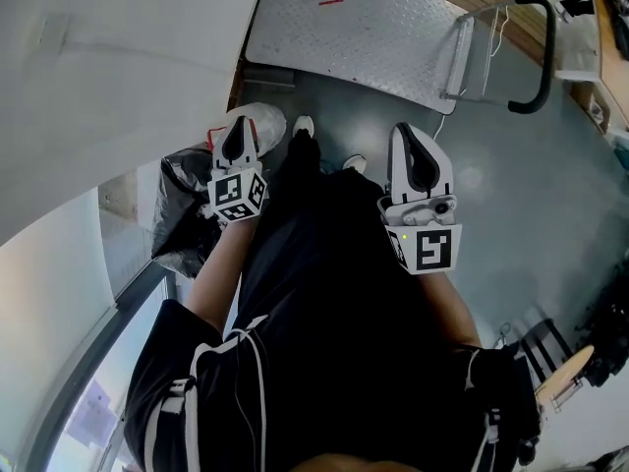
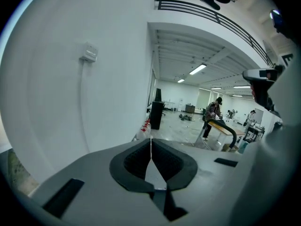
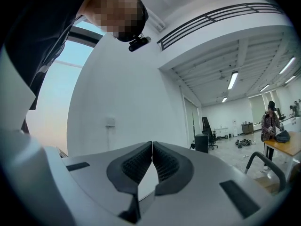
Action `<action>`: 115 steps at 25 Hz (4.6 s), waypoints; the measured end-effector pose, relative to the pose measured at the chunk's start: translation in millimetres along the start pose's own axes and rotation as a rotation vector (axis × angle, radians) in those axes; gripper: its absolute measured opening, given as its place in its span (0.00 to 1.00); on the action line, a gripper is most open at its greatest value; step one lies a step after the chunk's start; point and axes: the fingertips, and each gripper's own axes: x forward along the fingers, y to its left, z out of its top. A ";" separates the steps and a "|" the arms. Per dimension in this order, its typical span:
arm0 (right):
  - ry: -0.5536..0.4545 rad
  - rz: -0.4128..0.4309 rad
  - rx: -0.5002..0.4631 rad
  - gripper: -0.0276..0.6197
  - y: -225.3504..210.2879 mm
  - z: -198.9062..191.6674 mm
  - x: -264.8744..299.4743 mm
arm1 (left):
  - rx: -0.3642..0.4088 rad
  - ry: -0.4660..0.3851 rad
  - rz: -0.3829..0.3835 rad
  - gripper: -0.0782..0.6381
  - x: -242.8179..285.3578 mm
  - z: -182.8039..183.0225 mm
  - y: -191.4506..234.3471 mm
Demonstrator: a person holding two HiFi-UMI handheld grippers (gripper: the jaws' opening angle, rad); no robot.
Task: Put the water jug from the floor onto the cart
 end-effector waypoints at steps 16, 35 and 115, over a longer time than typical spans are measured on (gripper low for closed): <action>0.105 0.131 -0.155 0.07 65.5 -12.6 95.0 | -0.041 0.292 0.088 0.14 50.0 -131.0 131.1; 0.284 0.036 -0.158 0.07 79.4 -71.5 141.8 | -0.048 0.682 -0.119 0.27 99.4 -293.7 162.7; 0.178 -0.210 -0.060 0.07 68.2 -64.5 113.4 | -0.168 1.077 -0.347 0.14 83.7 -338.7 168.4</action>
